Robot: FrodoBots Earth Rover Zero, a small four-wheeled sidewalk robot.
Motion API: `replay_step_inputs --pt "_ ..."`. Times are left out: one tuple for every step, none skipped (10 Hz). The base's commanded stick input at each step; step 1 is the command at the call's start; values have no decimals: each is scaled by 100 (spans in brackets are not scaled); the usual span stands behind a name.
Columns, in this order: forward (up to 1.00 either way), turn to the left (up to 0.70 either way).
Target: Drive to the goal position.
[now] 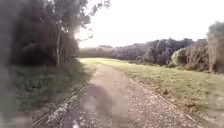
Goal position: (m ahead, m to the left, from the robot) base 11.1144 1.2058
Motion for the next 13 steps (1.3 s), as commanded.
replay_step_inputs --pt "85 0" --pt "85 0" --pt "85 0" --pt "85 0" --pt "85 0" --pt "85 0" --pt "85 0" --pt "85 0" --pt "85 0" --pt "85 0" --pt "85 0" --pt "85 0" --pt "85 0"
